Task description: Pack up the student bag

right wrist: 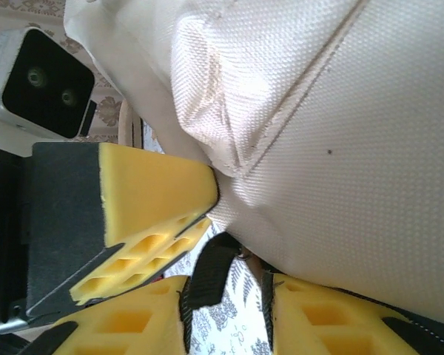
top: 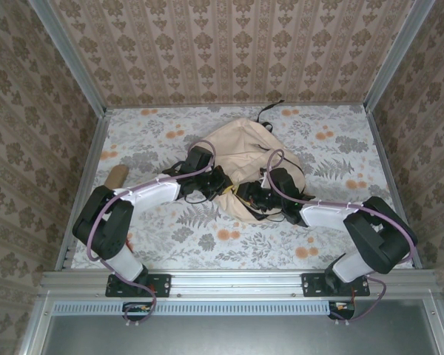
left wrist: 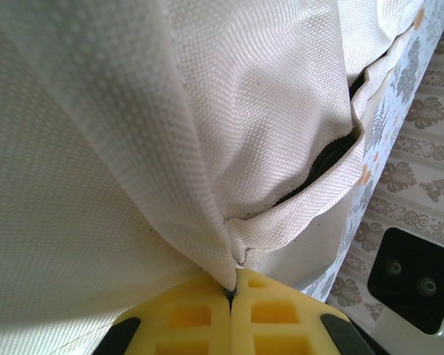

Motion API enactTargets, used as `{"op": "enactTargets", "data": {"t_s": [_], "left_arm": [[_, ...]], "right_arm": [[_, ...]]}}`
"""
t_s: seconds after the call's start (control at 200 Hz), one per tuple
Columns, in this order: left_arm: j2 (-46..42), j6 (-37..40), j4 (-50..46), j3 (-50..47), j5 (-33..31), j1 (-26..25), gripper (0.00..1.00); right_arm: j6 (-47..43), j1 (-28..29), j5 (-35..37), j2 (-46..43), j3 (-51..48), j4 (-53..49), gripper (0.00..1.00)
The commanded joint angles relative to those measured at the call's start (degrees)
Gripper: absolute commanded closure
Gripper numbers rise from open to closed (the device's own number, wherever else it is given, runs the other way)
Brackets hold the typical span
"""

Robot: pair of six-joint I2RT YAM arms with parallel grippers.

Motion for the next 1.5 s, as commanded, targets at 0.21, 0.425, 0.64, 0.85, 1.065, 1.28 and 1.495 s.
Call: {"op": "enactTargets", "data": {"t_s": [0.21,0.425,0.64,0.85,1.065,1.28,1.495], "left_arm": [[0.1,-0.4,1.8,0.1,1.4,0.0,1.0],[0.1,-0.3,1.8,0.3,1.5,0.0,1.0],[0.2,-0.3,1.8,0.5,1.4,-0.1,1.0],[0.3,-0.1,1.5,0.3,1.2,0.0,1.0],[0.1,0.5,0.8,-0.9,-0.3,0.8,1.0],[0.2,2.6,-0.6,-1.6,-1.6,2.5,1.0],[0.2,3.7,-0.7,-1.5,-1.4,3.7,1.0]], "right_arm": [[-2.0,-0.9,2.3,-0.1,4.0,-3.4,0.66],[-4.3,-1.0,3.6,-0.6,5.7,-8.4,0.67],[-4.7,-1.0,3.6,0.1,6.5,-9.7,0.75],[-6.3,-1.0,3.5,-0.4,6.6,-13.0,0.96],[-8.1,-1.0,5.4,-4.5,4.9,-22.7,1.0],[-9.2,-1.0,9.0,-12.3,2.9,-38.2,1.0],[-9.4,-1.0,12.4,-19.5,2.2,-50.4,1.0]]}}
